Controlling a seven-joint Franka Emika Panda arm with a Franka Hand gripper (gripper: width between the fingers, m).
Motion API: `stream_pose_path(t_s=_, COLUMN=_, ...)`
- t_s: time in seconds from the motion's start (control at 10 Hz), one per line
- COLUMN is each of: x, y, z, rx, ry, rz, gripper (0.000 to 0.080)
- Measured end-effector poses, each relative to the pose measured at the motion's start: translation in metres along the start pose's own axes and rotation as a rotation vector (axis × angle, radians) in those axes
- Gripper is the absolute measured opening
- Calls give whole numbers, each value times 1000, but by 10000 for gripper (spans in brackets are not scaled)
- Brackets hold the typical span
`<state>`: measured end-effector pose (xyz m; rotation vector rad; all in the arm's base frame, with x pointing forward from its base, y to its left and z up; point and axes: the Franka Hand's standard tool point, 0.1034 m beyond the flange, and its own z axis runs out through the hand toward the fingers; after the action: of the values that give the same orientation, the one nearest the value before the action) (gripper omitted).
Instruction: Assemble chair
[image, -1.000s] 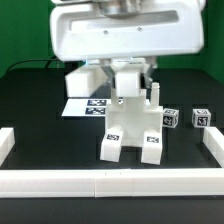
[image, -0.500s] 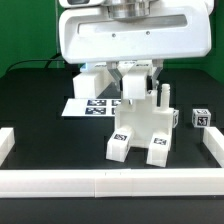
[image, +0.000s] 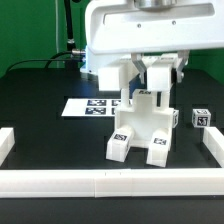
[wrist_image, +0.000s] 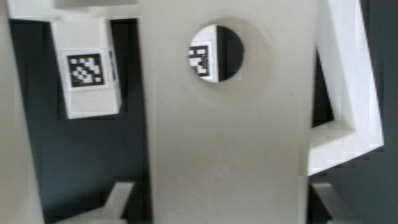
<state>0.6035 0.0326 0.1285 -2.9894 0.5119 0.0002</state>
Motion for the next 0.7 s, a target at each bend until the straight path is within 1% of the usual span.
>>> stream_pose_path(t_s=0.2, x=-1, y=1, z=0, rx=0, ry=-2, rz=3, gripper=284)
stream_pose_path(t_s=0.3, x=-5, y=2, z=3, rx=-4, ry=-10, rz=6, gripper=284)
stream_pose_path(t_s=0.7, x=-10, y=-3, z=3, rx=-3, ry=-13, rz=2, gripper=284)
